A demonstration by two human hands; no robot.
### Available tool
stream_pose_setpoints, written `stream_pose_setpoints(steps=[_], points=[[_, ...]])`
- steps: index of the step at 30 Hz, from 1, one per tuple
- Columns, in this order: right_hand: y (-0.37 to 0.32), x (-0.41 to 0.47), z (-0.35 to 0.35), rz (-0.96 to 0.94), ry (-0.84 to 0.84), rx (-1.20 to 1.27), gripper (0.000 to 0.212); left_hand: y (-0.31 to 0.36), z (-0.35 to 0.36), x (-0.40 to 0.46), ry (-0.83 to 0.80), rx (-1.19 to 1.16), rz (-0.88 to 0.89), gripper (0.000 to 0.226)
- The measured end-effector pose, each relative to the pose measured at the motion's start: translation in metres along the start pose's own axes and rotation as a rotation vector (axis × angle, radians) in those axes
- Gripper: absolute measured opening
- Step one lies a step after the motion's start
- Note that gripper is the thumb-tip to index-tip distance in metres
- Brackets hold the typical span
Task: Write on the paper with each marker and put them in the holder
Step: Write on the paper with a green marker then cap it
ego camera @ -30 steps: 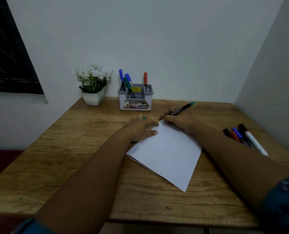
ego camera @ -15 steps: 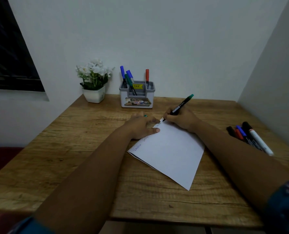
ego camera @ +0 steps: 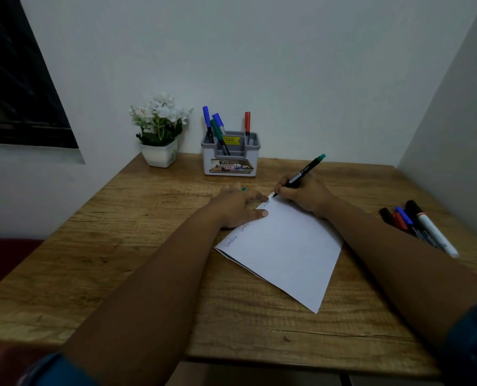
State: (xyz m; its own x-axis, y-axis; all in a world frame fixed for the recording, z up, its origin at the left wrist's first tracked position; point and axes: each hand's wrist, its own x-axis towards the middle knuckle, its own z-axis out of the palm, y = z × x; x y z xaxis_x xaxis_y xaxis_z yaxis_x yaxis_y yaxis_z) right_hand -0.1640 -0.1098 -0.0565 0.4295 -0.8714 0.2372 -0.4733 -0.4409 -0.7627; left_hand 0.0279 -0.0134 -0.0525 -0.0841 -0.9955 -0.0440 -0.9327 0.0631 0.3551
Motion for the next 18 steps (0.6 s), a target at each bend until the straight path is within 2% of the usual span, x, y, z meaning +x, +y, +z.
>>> stream_pose_setpoints(steps=[18], points=[[-0.0009,-0.0008,-0.0006,-0.010,0.032,-0.052,0.010,0.0019,-0.0017,-0.0018,-0.002,0.011,0.006,0.050]])
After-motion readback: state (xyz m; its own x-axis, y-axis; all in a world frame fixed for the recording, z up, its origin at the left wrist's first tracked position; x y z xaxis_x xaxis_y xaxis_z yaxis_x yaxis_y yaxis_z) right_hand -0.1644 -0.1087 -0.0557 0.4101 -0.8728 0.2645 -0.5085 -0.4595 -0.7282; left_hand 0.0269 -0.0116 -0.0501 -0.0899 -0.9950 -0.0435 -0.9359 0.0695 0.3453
